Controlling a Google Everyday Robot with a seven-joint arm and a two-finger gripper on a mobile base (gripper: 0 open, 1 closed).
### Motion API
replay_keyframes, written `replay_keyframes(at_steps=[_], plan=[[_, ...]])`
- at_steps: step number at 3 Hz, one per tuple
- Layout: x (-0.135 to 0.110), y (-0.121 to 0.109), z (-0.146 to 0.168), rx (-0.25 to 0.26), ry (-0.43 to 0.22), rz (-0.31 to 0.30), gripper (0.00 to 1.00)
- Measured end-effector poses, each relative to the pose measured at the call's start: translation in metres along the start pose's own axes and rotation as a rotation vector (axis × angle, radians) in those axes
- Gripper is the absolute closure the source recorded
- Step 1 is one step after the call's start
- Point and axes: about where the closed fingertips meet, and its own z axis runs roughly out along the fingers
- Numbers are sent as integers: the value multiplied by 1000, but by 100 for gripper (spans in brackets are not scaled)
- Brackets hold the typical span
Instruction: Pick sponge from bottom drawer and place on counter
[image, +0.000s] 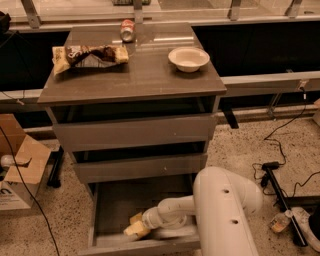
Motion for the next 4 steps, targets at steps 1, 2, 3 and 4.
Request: replay_keyframes(at_steps=[1, 2, 3, 4], plan=[[9, -13, 28, 30, 12, 51, 0], [11, -16, 31, 43, 15, 77, 18], [9, -15, 28, 47, 12, 87, 43], [8, -14, 26, 47, 12, 87, 66]])
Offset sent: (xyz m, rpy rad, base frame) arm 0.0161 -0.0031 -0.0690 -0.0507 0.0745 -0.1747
